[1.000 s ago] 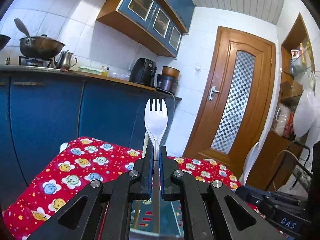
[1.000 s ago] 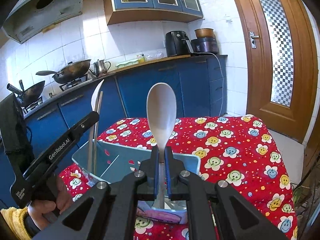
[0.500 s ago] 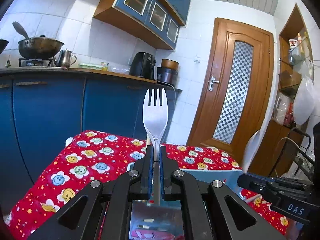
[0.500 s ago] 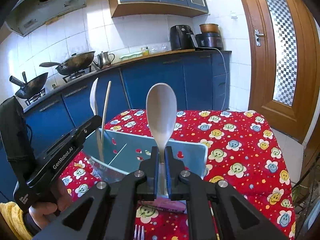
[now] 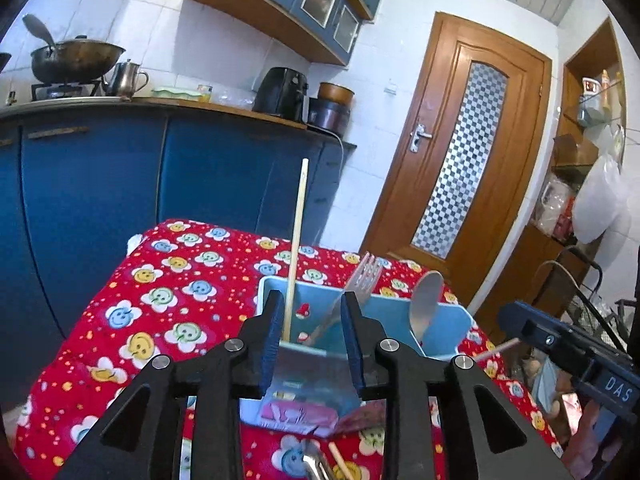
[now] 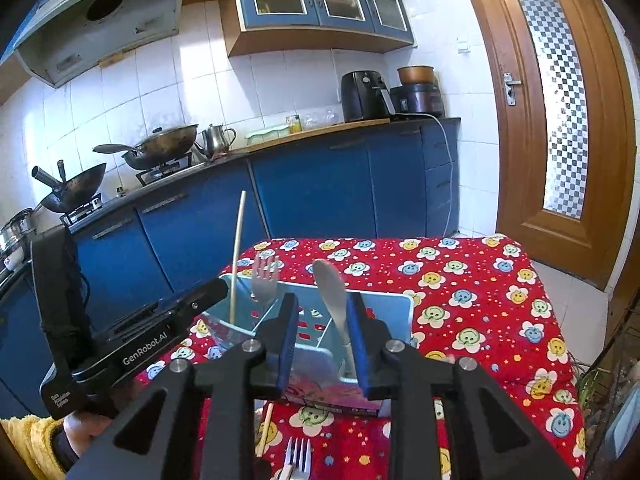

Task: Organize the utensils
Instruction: 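Withdraw both tools from the caddy back over the remaining utensils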

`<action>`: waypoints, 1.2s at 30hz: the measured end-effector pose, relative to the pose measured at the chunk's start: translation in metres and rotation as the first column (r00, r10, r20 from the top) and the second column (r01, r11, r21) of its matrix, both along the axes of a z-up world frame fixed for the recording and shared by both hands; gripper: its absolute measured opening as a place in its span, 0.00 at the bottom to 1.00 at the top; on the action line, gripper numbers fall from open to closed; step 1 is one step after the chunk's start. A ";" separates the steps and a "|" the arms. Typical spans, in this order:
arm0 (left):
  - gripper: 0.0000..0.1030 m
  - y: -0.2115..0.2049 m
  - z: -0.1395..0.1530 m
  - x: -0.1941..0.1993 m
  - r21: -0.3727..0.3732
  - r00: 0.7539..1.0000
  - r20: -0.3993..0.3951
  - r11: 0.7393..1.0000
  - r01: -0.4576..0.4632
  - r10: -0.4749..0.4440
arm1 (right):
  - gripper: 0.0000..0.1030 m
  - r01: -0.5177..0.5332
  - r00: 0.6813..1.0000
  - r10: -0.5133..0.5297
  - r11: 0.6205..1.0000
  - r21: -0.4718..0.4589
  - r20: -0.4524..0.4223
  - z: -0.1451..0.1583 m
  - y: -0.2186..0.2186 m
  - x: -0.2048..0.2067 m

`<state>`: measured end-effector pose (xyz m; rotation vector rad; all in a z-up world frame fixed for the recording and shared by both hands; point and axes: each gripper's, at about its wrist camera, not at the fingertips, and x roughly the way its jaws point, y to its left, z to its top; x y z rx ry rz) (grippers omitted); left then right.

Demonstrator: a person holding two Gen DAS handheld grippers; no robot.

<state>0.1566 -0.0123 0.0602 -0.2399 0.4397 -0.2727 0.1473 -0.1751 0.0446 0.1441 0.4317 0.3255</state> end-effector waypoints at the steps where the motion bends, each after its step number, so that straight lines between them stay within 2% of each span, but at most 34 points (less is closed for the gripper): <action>1: 0.31 0.001 0.001 -0.002 0.005 1.000 -0.006 1.000 0.012 -0.012 | 0.27 0.003 1.000 -0.003 1.000 0.002 0.001 0.001 -0.001 -0.003; 11: 0.31 0.012 0.008 -0.030 0.054 0.994 -0.092 0.997 0.062 -0.057 | 0.28 0.009 1.000 -0.008 1.000 0.028 -0.007 0.005 -0.003 -0.041; 17: 0.32 0.014 0.005 -0.051 0.126 0.984 -0.162 0.988 0.092 -0.071 | 0.28 0.005 0.999 -0.004 0.999 0.031 -0.050 -0.001 -0.001 -0.059; 21: 0.32 0.012 -0.001 -0.062 0.147 0.972 -0.215 0.981 0.128 -0.094 | 0.28 0.007 0.996 -0.004 0.999 0.036 -0.085 -0.009 0.000 -0.071; 30: 0.32 0.004 -0.021 -0.072 0.128 0.940 -0.310 0.973 0.190 -0.143 | 0.32 0.018 0.990 -0.011 0.999 0.051 -0.142 -0.030 -0.004 -0.090; 36: 0.32 -0.010 -0.042 -0.069 0.127 0.909 -0.380 0.964 0.235 -0.171 | 0.32 0.037 0.981 -0.022 0.997 0.074 -0.191 -0.050 -0.013 -0.094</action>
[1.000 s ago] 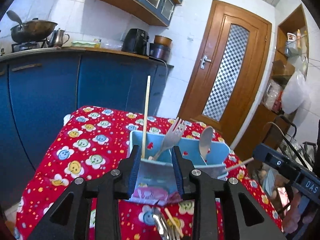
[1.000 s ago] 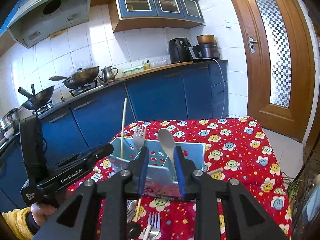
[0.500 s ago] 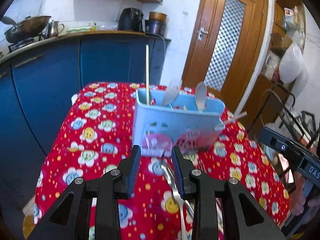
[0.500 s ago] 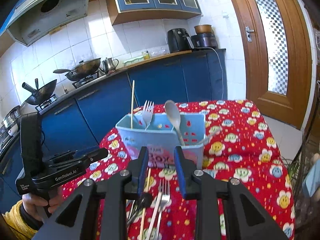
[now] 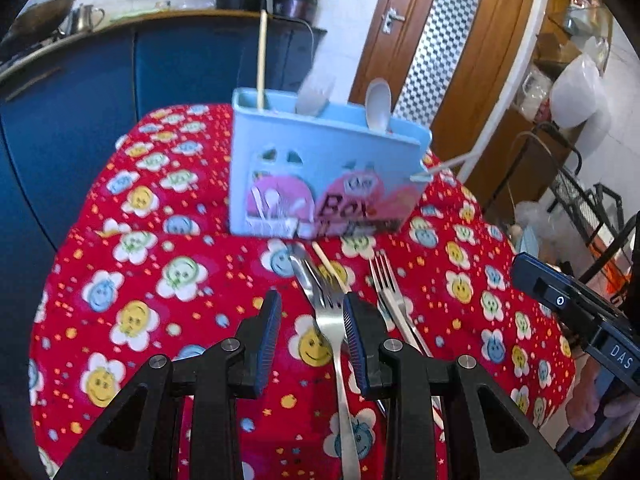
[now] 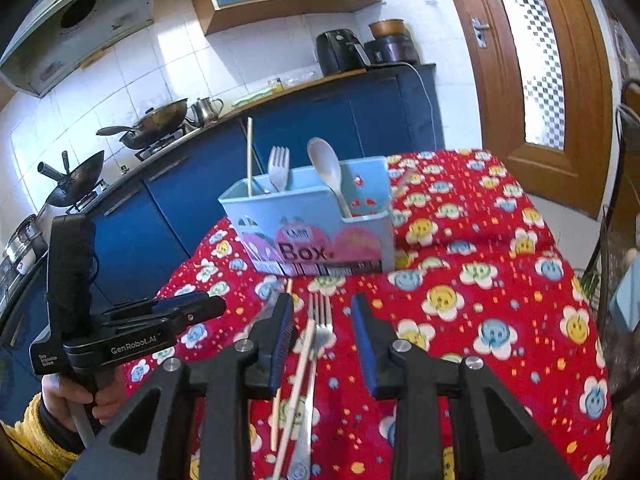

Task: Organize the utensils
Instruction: 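Withdraw both tools from the caddy back over the remaining utensils, then grasp the metal knife with the left tool while the right tool grasps a metal fork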

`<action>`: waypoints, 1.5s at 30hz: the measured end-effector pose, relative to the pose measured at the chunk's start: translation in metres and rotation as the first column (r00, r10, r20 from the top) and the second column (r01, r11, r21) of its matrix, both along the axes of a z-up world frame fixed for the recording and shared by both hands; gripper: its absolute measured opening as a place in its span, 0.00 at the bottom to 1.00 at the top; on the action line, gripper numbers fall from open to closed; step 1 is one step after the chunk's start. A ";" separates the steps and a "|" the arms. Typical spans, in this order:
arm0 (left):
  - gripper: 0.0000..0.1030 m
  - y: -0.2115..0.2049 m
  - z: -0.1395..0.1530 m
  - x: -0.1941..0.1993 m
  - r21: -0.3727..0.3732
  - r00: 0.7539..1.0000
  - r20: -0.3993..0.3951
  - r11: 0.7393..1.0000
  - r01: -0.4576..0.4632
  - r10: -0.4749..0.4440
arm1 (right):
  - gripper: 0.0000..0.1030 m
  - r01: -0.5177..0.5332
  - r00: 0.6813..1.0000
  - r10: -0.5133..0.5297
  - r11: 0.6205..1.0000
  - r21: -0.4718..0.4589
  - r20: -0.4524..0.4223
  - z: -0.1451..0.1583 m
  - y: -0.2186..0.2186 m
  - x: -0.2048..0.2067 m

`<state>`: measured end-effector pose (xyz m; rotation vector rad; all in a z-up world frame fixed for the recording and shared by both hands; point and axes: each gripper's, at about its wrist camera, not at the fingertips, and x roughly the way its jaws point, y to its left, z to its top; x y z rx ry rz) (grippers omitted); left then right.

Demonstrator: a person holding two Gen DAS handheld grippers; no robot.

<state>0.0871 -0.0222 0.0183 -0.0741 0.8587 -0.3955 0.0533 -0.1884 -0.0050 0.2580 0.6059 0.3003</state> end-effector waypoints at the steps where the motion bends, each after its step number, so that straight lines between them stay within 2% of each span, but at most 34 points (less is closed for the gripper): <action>1: 0.32 -0.002 -0.003 0.001 0.002 1.000 -0.012 1.000 0.005 -0.005 | 0.32 0.004 1.000 -0.004 1.000 0.003 -0.008 -0.004 -0.003 0.000; 8: 0.32 -0.012 -0.021 0.014 0.021 0.996 -0.090 1.000 0.018 -0.016 | 0.32 0.033 0.999 -0.033 0.999 0.023 -0.037 -0.018 -0.017 0.001; 12: 0.32 -0.013 -0.027 0.018 0.003 0.992 -0.126 1.000 0.020 -0.020 | 0.32 0.037 0.998 -0.035 0.999 0.033 -0.051 -0.023 -0.022 0.002; 20: 0.31 -0.013 -0.031 0.022 -0.054 0.988 -0.150 0.998 0.015 -0.023 | 0.32 0.044 0.997 -0.040 0.998 0.050 -0.070 -0.033 -0.030 0.004; 24: 0.22 -0.012 -0.033 0.025 -0.085 0.986 -0.164 0.996 0.016 -0.030 | 0.33 0.047 0.996 -0.042 0.997 0.055 -0.073 -0.034 -0.032 0.004; 26: 0.21 -0.011 -0.034 0.026 -0.109 0.983 -0.180 0.994 0.019 -0.039 | 0.33 0.049 0.996 -0.044 0.997 0.056 -0.076 -0.035 -0.033 0.004; 37: 0.20 0.003 -0.032 0.013 -0.119 0.983 -0.179 0.993 0.008 -0.030 | 0.33 0.033 0.996 -0.029 0.998 0.048 -0.080 -0.035 -0.025 0.005; 42: 0.20 0.009 -0.039 0.013 -0.211 0.969 -0.233 0.977 0.029 -0.079 | 0.33 0.031 0.996 -0.027 0.999 0.042 -0.086 -0.035 -0.021 0.005; 45: 0.20 0.010 -0.041 0.012 -0.246 0.967 -0.233 0.968 0.039 -0.098 | 0.33 0.032 0.996 -0.029 0.999 0.031 -0.087 -0.034 -0.020 0.004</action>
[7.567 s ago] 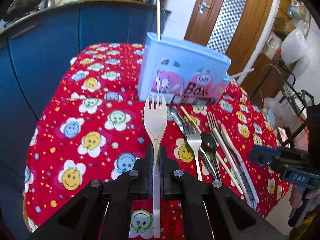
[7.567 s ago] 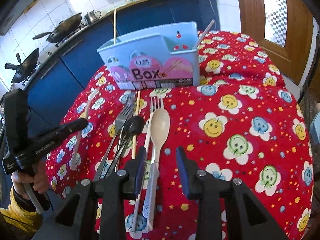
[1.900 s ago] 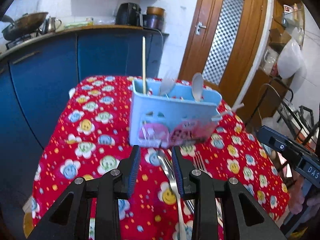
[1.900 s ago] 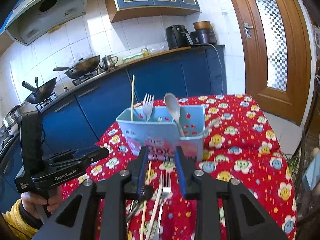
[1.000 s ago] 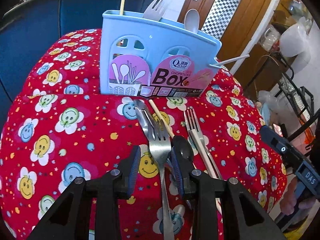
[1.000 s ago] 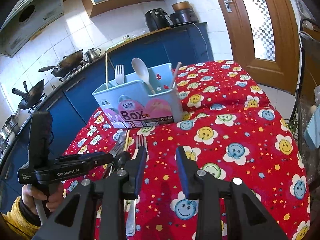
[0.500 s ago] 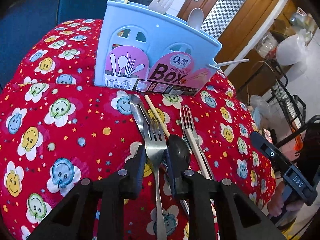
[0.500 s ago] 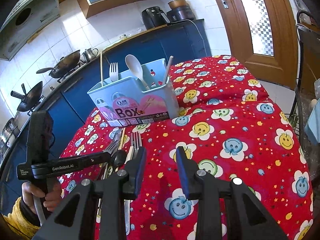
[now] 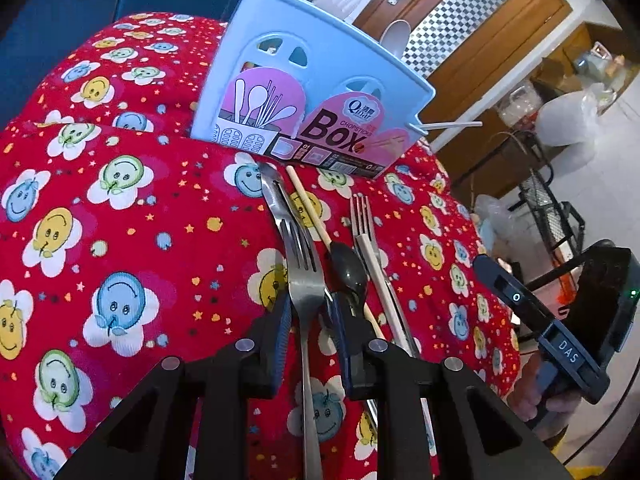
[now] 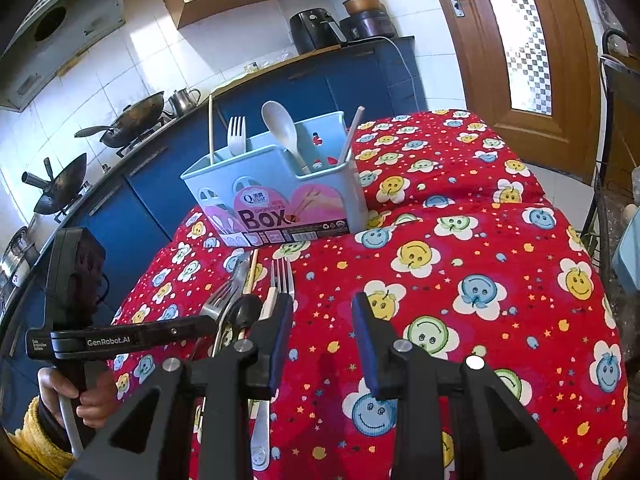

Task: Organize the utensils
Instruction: 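Grasp the metal knife with the left tool while the right tool grasps a metal fork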

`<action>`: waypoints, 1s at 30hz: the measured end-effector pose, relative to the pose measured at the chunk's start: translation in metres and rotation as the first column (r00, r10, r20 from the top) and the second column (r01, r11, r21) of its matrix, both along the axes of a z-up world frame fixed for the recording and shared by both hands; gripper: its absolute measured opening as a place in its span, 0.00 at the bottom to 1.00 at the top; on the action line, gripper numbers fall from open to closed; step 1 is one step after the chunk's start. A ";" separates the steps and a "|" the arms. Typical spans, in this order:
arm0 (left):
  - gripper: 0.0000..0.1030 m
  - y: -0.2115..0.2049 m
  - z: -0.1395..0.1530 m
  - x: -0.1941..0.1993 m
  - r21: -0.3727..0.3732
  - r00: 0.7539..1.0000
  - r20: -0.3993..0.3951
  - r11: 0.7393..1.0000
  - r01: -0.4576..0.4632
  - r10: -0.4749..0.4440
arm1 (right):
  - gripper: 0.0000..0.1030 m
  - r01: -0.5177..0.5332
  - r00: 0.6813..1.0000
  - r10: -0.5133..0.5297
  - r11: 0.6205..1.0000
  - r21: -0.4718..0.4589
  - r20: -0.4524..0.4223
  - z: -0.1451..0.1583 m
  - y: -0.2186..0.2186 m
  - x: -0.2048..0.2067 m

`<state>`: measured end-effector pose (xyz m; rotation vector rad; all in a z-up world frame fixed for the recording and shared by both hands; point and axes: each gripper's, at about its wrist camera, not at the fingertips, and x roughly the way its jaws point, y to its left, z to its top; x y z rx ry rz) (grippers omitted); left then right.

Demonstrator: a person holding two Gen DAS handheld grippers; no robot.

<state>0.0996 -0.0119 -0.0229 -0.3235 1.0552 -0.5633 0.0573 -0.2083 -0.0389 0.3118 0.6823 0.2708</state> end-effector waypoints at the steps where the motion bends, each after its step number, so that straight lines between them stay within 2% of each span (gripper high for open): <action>1: 0.19 0.000 -0.001 0.000 -0.011 1.000 -0.002 1.000 0.008 -0.008 | 0.33 0.000 1.000 0.000 1.000 -0.005 0.001 0.001 0.000 0.000; 3: 0.19 0.000 -0.002 -0.001 -0.028 1.000 -0.011 0.999 0.018 -0.019 | 0.33 0.002 1.000 -0.002 1.000 -0.011 0.002 0.002 0.001 -0.002; 4: 0.16 -0.001 -0.003 -0.001 -0.022 1.000 -0.011 0.999 0.026 -0.026 | 0.33 0.002 1.000 -0.002 1.000 -0.013 0.002 0.003 0.001 -0.002; 5: 0.07 -0.002 -0.003 -0.002 -0.011 1.000 -0.008 0.999 0.030 -0.030 | 0.33 0.003 1.000 -0.003 1.000 -0.015 0.002 0.003 0.001 -0.002; 9: 0.02 -0.007 0.000 -0.007 0.006 0.998 0.023 0.998 0.055 -0.056 | 0.33 -0.003 1.000 0.002 1.000 -0.019 -0.006 0.005 0.004 -0.001; 15: 0.01 0.004 0.015 -0.018 0.024 0.994 0.102 0.999 0.025 -0.027 | 0.32 -0.033 0.999 0.031 0.999 -0.036 -0.038 0.004 0.014 0.003; 21: 0.01 0.021 0.036 -0.027 0.044 0.977 0.211 0.999 -0.026 0.016 | 0.33 -0.089 0.992 0.083 0.994 -0.063 -0.095 0.004 0.030 0.012; 23: 0.01 0.023 0.043 -0.032 0.072 0.964 0.263 0.996 -0.047 0.027 | 0.31 -0.109 0.986 0.098 0.991 -0.075 -0.137 0.000 0.035 0.017; 30: 0.01 0.031 0.054 -0.039 0.102 0.938 0.344 0.991 -0.087 0.047 | 0.23 -0.189 0.948 0.151 0.976 -0.113 -0.282 -0.019 0.047 0.028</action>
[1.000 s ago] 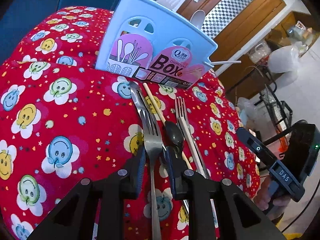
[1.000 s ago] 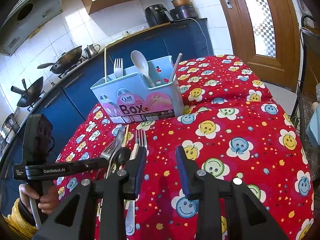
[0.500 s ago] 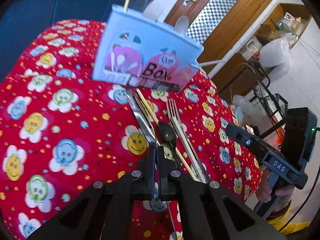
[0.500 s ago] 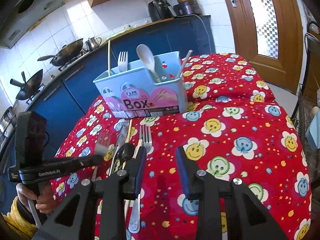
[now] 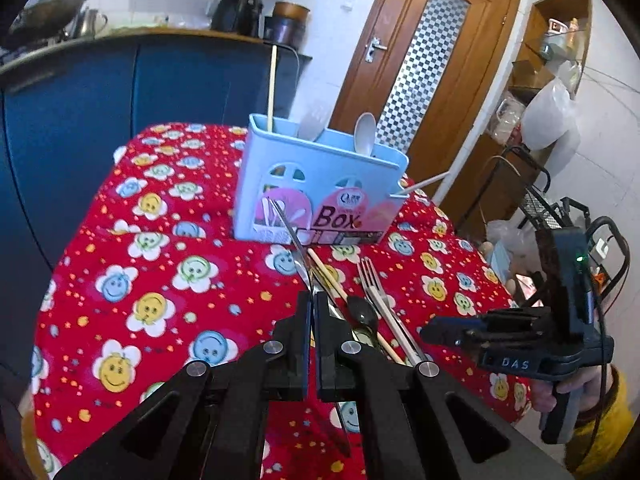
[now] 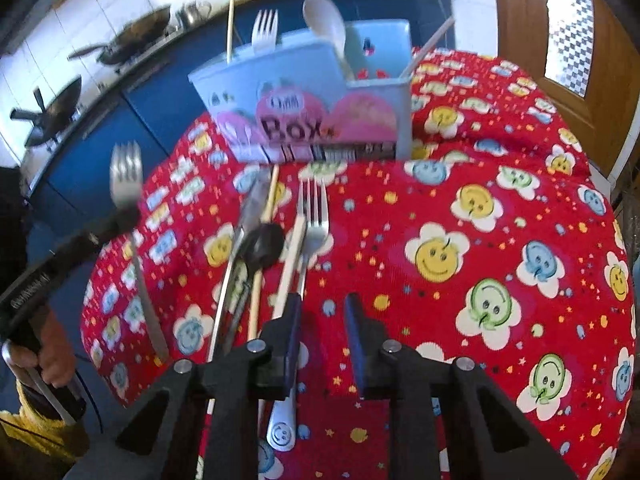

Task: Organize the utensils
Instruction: 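Grasp the metal knife with the left tool while the right tool grasps a metal fork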

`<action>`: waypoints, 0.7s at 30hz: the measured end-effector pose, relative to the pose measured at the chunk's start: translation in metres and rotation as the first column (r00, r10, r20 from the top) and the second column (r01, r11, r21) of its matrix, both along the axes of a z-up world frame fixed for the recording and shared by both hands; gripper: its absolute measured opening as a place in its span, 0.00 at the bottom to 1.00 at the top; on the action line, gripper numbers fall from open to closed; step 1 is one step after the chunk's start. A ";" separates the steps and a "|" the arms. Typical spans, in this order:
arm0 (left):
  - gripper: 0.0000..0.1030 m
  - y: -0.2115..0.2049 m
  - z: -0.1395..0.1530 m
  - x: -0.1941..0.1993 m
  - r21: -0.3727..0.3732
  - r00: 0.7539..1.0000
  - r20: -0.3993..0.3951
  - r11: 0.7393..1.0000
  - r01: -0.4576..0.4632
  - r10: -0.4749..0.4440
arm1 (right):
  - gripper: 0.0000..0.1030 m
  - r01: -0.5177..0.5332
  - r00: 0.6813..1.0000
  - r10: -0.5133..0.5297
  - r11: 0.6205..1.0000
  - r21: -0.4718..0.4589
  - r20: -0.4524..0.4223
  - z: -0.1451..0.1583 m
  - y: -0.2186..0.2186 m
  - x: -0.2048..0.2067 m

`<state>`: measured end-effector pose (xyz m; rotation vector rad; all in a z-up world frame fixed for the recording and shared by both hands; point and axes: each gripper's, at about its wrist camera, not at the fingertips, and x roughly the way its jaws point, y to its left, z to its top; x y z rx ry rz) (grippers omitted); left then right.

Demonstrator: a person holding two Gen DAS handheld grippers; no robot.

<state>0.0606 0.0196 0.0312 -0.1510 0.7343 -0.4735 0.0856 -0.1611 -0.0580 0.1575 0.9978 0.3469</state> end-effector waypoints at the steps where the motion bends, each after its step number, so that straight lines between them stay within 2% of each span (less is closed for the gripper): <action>1: 0.01 0.001 0.000 0.000 0.001 1.000 0.004 1.000 -0.003 0.003 | 0.23 -0.010 1.000 0.010 1.000 -0.013 -0.017 -0.002 0.002 0.002; 13: 0.01 0.011 0.001 0.003 -0.005 0.999 0.030 1.000 -0.022 0.022 | 0.20 -0.100 0.991 0.093 0.993 -0.065 -0.099 0.001 0.027 0.015; 16: 0.01 0.011 0.002 0.003 -0.011 0.999 0.036 1.000 -0.015 0.015 | 0.19 -0.104 0.988 0.095 0.992 -0.067 -0.124 0.002 0.029 0.022; 18: 0.01 0.012 0.002 0.004 -0.016 0.999 0.036 1.000 -0.014 0.015 | 0.15 -0.098 0.986 0.089 0.993 -0.060 -0.141 0.003 0.027 0.025; 21: 0.01 0.013 0.002 0.006 -0.021 0.999 0.038 1.000 -0.019 0.020 | 0.13 -0.093 0.986 0.077 0.990 -0.102 -0.151 0.004 0.024 0.026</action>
